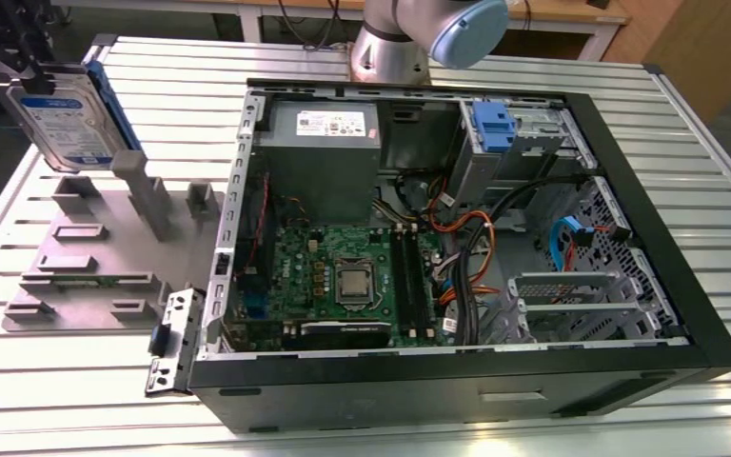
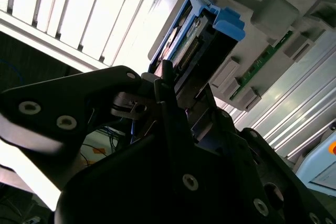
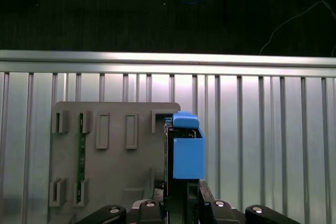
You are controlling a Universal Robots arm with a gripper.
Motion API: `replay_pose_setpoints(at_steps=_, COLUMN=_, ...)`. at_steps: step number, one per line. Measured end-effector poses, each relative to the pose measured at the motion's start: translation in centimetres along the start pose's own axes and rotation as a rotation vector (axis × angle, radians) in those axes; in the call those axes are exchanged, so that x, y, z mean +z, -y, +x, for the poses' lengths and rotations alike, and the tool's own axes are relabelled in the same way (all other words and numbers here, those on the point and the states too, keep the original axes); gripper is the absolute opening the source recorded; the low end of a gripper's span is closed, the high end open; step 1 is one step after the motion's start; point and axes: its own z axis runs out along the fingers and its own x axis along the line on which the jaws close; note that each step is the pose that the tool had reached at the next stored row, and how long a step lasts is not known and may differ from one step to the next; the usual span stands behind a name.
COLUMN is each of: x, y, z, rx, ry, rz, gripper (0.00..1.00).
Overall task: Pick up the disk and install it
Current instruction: 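Pick up the disk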
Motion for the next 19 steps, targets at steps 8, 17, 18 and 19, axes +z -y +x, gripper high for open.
replay_pose_setpoints(at_steps=8, x=-0.03, y=0.00, z=0.00, rx=0.000, ry=0.0000, rz=0.0000, gripper=0.35)
replay_pose_setpoints(at_steps=17, x=-0.83, y=-0.04, z=-0.05, rx=0.000, ry=-0.0001, rz=-0.0001, gripper=0.35)
replay_pose_setpoints(at_steps=18, x=-0.99, y=-0.04, z=-0.06, rx=0.000, ry=-0.0001, rz=-0.0001, gripper=0.35)
replay_pose_setpoints(at_steps=19, x=-1.16, y=-0.05, z=-0.07, rx=0.000, ry=-0.0001, rz=-0.0001, gripper=0.35)
